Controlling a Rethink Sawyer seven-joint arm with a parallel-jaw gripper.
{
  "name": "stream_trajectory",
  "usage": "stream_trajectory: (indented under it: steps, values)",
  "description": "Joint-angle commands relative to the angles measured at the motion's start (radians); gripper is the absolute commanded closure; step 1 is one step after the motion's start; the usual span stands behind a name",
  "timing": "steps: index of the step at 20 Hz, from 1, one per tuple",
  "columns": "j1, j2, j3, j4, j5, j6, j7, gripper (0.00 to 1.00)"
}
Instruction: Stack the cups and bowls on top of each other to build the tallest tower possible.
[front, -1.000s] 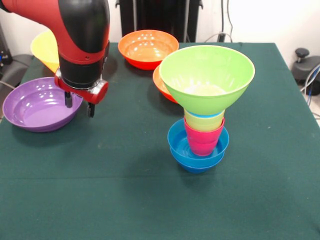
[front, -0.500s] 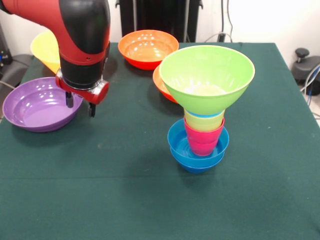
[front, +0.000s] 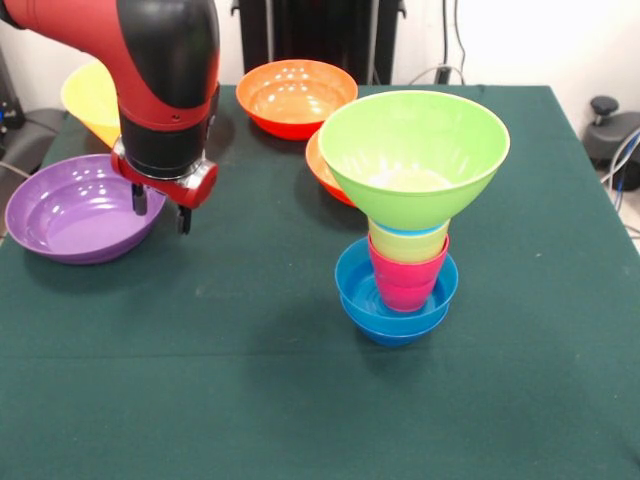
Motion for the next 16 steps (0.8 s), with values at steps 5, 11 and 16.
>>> stream_trajectory:
  steps: [5, 11, 16]
  values:
    - [-0.015, 0.054, 0.110, 0.023, -0.088, -0.051, -0.074, 0.00]
    - [-0.013, 0.055, 0.107, 0.021, -0.090, -0.052, -0.070, 1.00]
    - [-0.013, 0.056, 0.107, 0.021, -0.093, -0.055, -0.067, 1.00]
